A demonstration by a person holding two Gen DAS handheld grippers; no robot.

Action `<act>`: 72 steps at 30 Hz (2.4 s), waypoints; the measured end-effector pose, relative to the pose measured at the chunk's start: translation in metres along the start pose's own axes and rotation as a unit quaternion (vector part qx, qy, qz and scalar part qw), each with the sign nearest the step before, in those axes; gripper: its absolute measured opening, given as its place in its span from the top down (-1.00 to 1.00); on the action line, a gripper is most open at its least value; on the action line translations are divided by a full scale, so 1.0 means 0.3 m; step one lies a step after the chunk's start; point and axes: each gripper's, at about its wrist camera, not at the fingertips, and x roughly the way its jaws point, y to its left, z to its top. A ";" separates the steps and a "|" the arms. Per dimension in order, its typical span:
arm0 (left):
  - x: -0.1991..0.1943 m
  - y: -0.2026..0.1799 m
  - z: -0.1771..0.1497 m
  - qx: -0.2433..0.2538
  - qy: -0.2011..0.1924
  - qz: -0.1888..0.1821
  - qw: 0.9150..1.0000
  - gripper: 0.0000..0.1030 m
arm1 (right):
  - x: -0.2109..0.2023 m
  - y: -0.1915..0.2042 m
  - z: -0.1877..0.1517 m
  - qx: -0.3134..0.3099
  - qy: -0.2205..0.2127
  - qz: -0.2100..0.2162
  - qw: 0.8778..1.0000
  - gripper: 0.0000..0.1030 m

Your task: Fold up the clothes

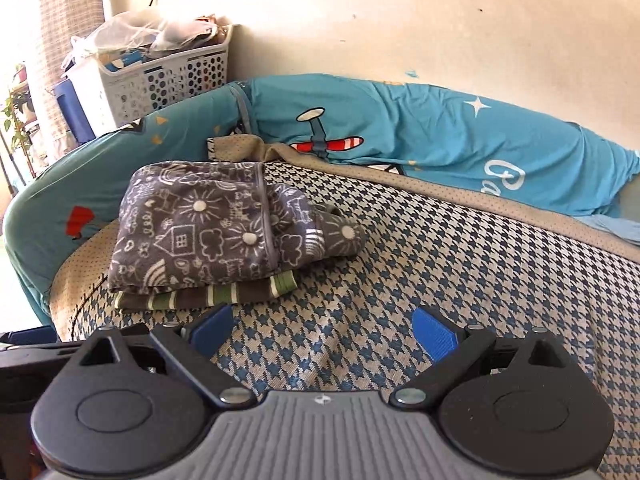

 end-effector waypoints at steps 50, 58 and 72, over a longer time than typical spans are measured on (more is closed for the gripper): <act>0.003 0.007 -0.001 0.001 -0.001 0.004 1.000 -1.00 | 0.004 0.010 0.001 0.001 0.001 0.004 1.000 -0.86; 0.003 0.009 -0.001 0.002 -0.001 0.004 1.000 -1.00 | 0.001 0.009 0.004 0.000 0.000 0.004 1.000 -0.86; 0.002 0.013 -0.001 -0.004 -0.001 0.007 1.000 -1.00 | 0.004 0.015 0.009 -0.003 0.000 0.004 1.000 -0.86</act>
